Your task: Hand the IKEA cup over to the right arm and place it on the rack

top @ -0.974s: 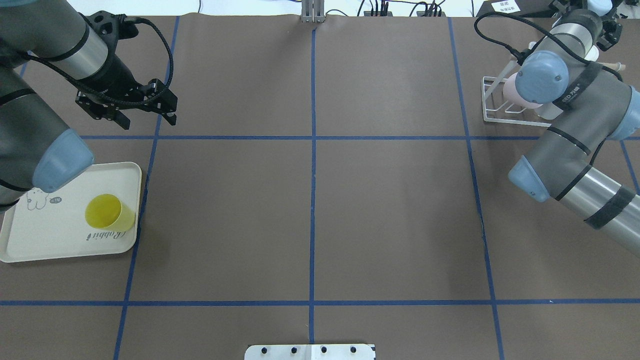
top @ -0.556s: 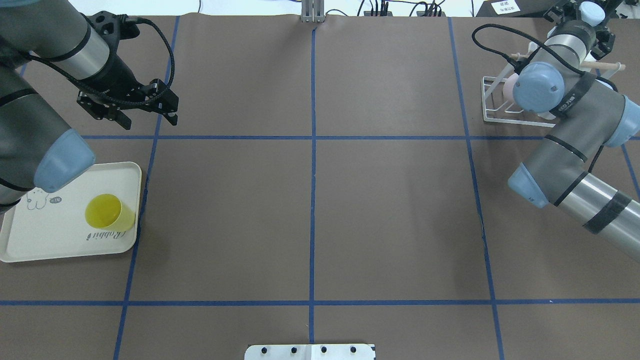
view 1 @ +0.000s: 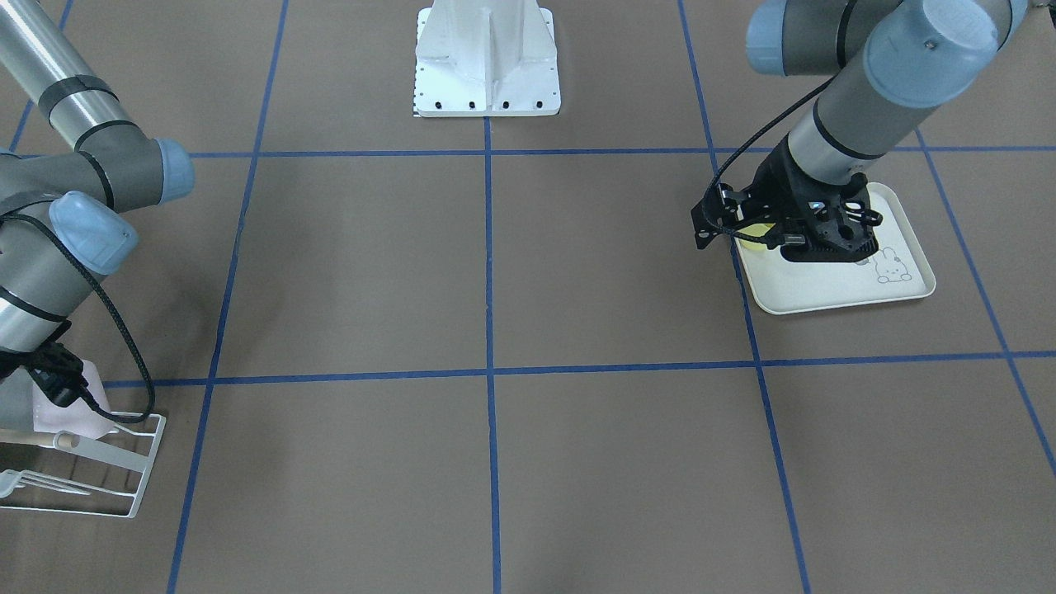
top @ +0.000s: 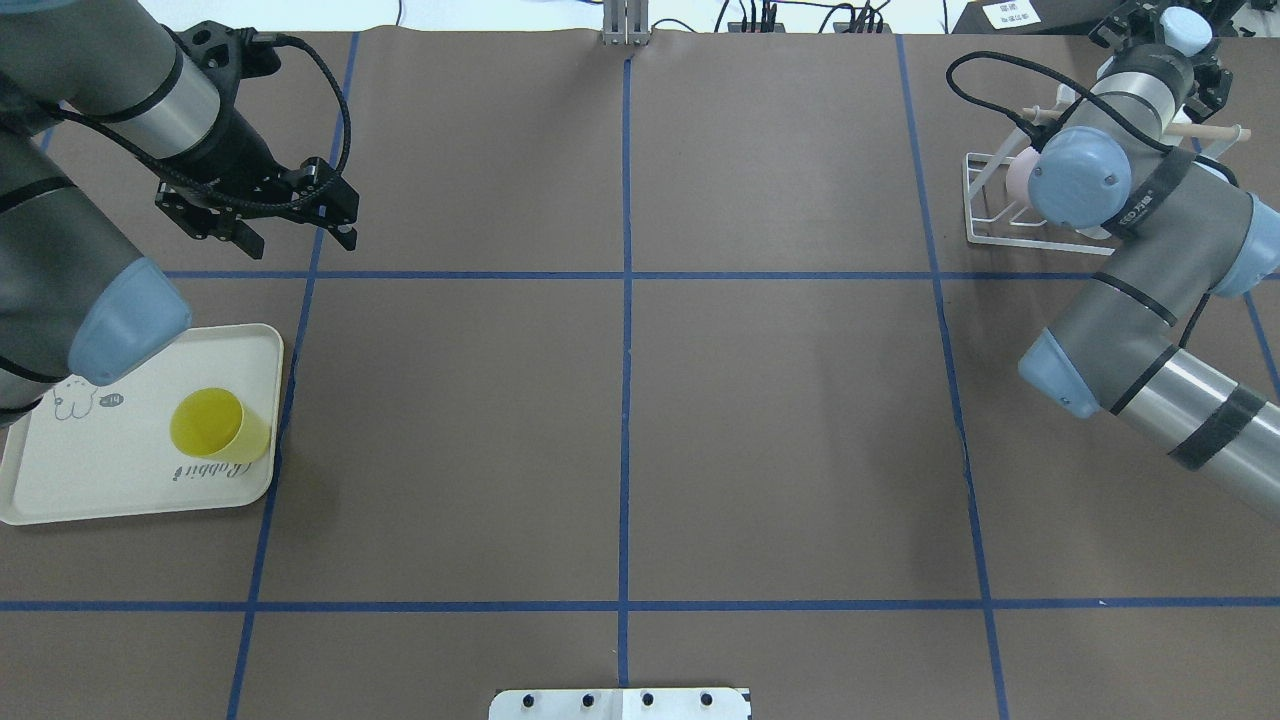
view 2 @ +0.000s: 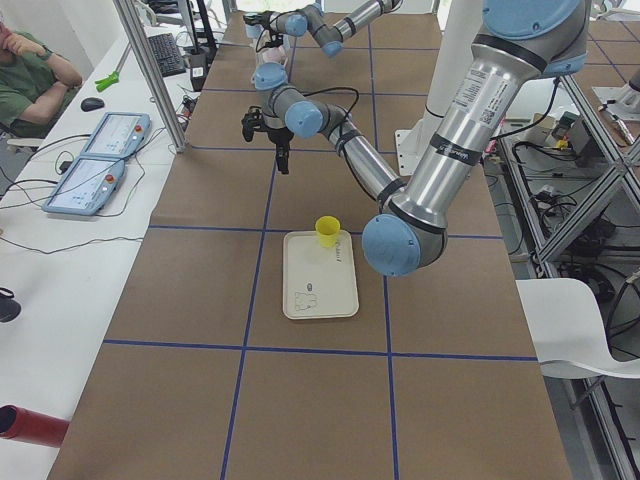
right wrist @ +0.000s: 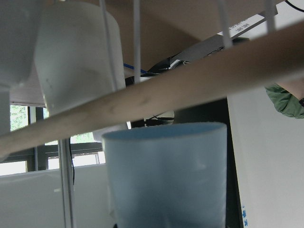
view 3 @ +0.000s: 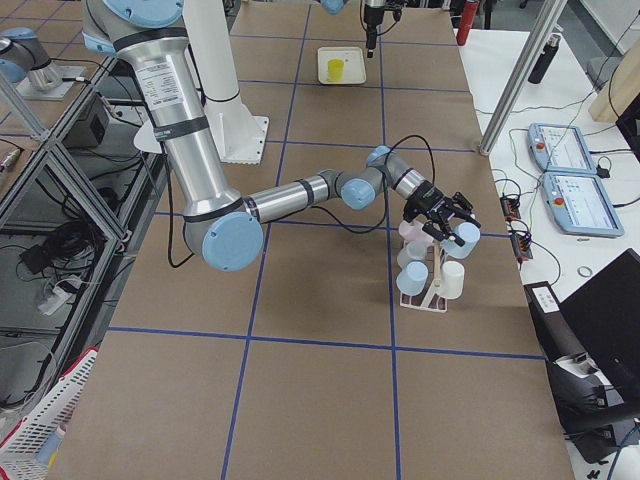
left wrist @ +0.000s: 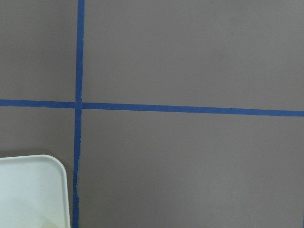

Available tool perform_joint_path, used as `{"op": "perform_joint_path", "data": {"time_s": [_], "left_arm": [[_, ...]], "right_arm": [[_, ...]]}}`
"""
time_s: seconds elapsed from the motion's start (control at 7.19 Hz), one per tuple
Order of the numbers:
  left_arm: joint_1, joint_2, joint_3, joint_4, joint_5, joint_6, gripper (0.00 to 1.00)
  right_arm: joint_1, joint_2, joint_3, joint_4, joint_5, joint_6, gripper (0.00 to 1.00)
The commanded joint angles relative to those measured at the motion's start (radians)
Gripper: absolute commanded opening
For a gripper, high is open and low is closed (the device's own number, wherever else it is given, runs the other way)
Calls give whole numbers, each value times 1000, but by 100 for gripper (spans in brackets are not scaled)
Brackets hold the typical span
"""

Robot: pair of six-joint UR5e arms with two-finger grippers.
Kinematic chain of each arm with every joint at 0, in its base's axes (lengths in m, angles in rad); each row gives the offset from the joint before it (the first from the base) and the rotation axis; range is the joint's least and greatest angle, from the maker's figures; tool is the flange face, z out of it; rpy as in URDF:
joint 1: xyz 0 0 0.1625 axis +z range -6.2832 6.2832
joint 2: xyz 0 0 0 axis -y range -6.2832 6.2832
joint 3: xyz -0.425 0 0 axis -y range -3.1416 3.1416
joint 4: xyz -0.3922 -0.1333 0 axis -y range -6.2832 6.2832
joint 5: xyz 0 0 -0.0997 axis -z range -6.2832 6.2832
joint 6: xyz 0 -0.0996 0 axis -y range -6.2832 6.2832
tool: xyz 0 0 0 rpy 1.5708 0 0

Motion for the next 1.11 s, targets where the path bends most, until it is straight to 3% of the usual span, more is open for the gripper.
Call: {"op": "perform_joint_path", "data": {"time_s": [0.0,0.14,0.28,0.97], "left_arm": [[0,-1,0,0,-1,-1,100],[0,-1,1,0,-1,-1,100],[0,-1,1,0,-1,-1,100],[0,-2,1,0,-1,-1,100]], "right_arm": [[0,0,-2,0,1,-8,58],[0,0,-2,0,2,-9,91],[-2,0,-1,0,4,-8,99],[0,11,27,-1,34,0,99]]}}
